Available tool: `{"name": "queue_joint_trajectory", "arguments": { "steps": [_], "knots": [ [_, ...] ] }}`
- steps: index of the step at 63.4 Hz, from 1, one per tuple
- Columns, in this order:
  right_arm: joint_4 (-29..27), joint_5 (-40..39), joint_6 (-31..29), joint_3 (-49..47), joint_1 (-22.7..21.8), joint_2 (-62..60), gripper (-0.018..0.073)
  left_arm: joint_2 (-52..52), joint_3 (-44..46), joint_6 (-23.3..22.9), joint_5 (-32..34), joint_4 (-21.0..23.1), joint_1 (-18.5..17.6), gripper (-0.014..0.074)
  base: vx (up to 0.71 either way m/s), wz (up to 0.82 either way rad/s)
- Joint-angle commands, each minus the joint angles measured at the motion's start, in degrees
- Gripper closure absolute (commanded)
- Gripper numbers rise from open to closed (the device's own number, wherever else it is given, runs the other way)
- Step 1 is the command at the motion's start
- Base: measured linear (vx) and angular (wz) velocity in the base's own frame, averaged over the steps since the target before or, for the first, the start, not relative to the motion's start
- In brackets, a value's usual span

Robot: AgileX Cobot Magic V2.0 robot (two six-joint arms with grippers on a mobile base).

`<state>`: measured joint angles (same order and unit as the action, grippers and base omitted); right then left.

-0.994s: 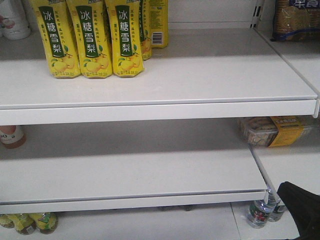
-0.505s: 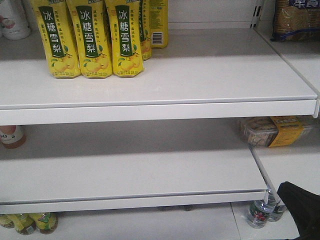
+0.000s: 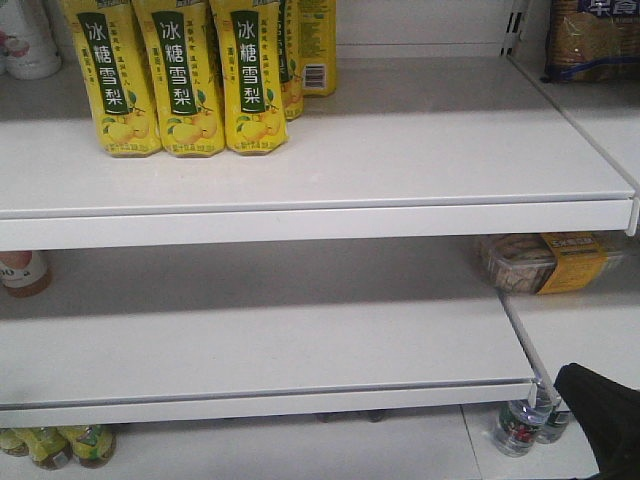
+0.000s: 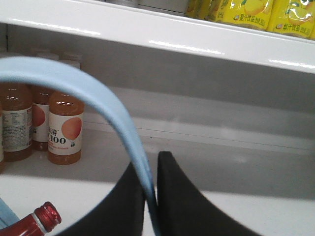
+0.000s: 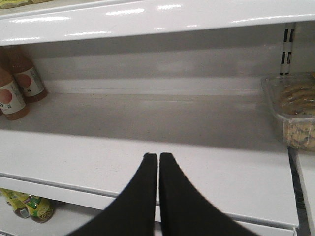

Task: Place coke in basket with both arms

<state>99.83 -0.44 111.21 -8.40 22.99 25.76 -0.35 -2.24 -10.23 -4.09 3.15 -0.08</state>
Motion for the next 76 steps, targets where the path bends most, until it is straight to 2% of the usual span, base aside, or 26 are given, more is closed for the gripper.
{"name": "queue_joint_trajectory", "arguments": {
  "steps": [1, 28, 39, 49, 76],
  "knots": [
    [2.11, 1.33, -0.24, -1.69, 0.00, 0.23, 0.0564, -1.28, -0.47, 1.20, 9.40, -2.35, -0.34, 0.0603, 0.00, 0.00],
    [2.11, 1.33, -0.24, -1.69, 0.00, 0.23, 0.0564, -1.28, -0.47, 0.92, 9.92, -2.84, -0.34, 0.0603, 0.00, 0.00],
    [2.11, 1.33, -0.24, -1.69, 0.00, 0.23, 0.0564, -1.28, -0.47, 1.28, 12.74, -3.15, -0.34, 0.0603, 0.00, 0.00],
    [2.11, 1.33, -0.24, -1.69, 0.00, 0.23, 0.0564, -1.28, -0.47, 1.28, 12.71, -6.49, -0.34, 0.0603, 0.00, 0.00],
    [2.11, 1.33, -0.24, -1.69, 0.00, 0.23, 0.0564, -1.28, -0.47, 1.28, 12.71, -6.49, -0.34, 0.0603, 0.00, 0.00]
  ]
}}
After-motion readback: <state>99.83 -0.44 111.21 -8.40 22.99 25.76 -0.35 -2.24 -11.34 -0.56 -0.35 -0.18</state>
